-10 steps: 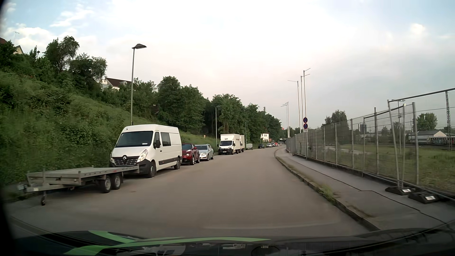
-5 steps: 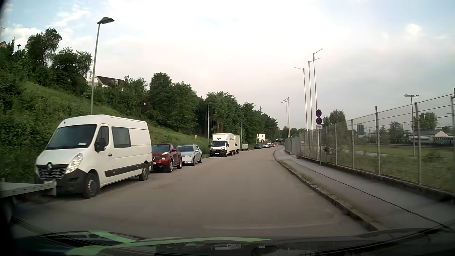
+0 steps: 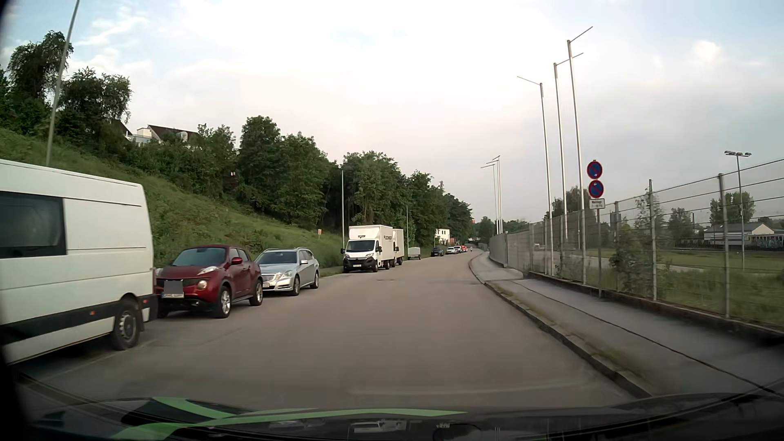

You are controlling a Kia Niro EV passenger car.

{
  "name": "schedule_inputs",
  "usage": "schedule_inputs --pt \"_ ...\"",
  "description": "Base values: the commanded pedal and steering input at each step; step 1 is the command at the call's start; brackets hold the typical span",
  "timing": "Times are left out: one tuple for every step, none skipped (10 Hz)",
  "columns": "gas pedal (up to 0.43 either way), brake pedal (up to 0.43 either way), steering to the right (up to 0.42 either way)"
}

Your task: Follow the waypoints while adhering to traffic rules and regulations

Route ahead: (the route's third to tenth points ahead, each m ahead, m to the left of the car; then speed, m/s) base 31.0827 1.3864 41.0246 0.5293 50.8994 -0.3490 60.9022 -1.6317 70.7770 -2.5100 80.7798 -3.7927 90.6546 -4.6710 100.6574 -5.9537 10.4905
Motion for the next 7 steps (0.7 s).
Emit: schedule_inputs --pt "0.039 0.000 0.012" --pt "0.039 0.000 0.012" --pt "0.039 0.000 0.012" --pt "0.039 0.000 0.012" --pt "0.039 0.000 0.012" --pt "0.039 0.000 0.012" --pt "0.039 0.000 0.012"
